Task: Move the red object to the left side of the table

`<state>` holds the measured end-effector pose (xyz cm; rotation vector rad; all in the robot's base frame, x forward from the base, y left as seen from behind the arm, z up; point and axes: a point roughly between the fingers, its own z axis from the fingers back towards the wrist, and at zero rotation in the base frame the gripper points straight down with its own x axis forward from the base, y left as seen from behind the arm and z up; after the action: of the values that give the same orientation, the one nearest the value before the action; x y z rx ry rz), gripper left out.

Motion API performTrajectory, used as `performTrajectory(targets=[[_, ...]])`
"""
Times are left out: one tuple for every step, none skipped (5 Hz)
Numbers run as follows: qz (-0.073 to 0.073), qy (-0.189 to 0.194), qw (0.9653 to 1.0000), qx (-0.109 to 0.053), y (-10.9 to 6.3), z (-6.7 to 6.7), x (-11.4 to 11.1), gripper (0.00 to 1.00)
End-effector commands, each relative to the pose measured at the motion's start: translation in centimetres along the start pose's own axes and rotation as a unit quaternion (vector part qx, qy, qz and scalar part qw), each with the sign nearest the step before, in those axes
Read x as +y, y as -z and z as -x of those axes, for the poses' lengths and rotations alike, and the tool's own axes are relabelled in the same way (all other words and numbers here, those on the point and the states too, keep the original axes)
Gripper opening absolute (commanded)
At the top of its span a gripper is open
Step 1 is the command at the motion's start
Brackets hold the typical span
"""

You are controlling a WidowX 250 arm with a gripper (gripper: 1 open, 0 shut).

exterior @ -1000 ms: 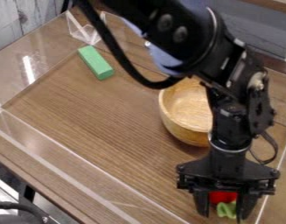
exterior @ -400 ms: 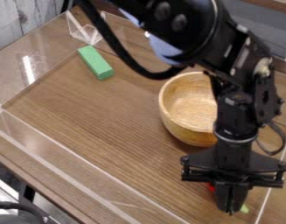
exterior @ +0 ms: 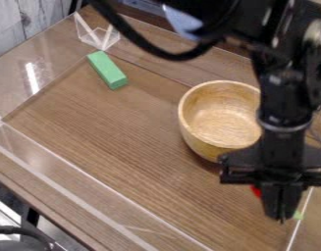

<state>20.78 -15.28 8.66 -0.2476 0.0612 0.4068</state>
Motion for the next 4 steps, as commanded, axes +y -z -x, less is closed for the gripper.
performTrajectory(targets=[[0.036,-0.001,0.9991,-0.024,-3.7,0.7,-1.2,0.0],[0.049,-0.025,0.9978,-0.038,-6.1,1.0,-0.4,0.0],[0.055,-0.068,0.9944,-0.059,-8.0,-1.0,1.7,0.0],[0.059,-0.11,0.989,-0.079,-9.4,-3.2,4.9,0.0]])
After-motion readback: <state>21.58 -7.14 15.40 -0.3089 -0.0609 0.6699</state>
